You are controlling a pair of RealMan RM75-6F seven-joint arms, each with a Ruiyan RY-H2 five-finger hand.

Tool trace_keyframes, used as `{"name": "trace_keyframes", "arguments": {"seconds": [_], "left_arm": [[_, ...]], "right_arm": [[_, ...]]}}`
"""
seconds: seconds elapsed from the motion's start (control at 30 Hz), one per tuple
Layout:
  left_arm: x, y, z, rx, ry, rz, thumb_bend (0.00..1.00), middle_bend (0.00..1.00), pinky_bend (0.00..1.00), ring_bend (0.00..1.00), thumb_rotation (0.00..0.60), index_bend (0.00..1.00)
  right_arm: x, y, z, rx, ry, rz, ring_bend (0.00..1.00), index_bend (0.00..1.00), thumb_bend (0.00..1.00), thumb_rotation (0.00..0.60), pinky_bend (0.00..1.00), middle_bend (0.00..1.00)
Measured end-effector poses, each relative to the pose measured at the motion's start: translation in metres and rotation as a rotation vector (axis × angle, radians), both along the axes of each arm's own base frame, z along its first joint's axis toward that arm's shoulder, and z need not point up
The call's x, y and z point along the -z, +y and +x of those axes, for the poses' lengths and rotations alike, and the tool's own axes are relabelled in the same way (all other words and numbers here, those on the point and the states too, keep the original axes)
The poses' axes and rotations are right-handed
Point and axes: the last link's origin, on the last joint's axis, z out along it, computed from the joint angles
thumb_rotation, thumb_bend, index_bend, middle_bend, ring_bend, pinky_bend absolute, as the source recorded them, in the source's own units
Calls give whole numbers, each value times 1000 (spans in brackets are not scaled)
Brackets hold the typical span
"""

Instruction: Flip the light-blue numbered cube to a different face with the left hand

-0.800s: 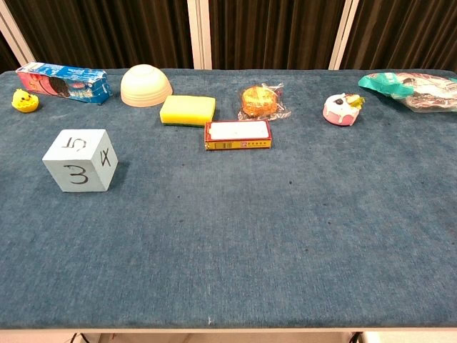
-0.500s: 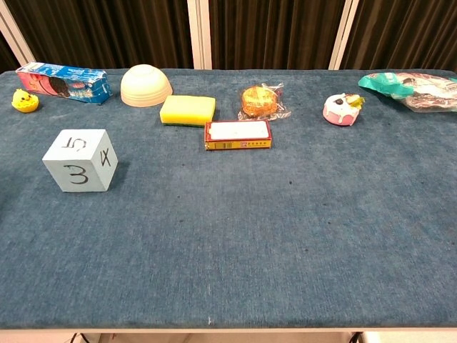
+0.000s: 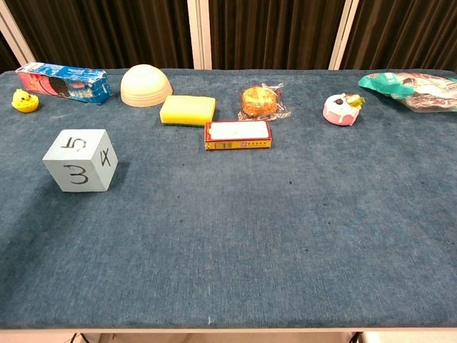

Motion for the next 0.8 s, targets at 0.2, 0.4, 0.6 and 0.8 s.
{"name": "trace_keyframes", "arguments": {"seconds": [0.2,0.4,0.6,0.8], "left_arm": [[31,25,28,-107,66,-106,64,75,55,13,600,47],[73,39,61,-201,132,-214,64,75,55,5,600,47],[109,51,95,-246,165,-247,64,75,55,5,600,47],[122,67,98,-273,185,-204,63,75,55,5,600,48]], "right_arm": [[3,0,-4,13,-3,10,0,0,17,600,102,26],[3,1,-7,24,-8,9,0,0,17,600,102,26],[5,1,-12,38,-13,19,0,0,17,600,102,26],[5,0,-14,46,-15,21,0,0,17,600,102,26]]}}
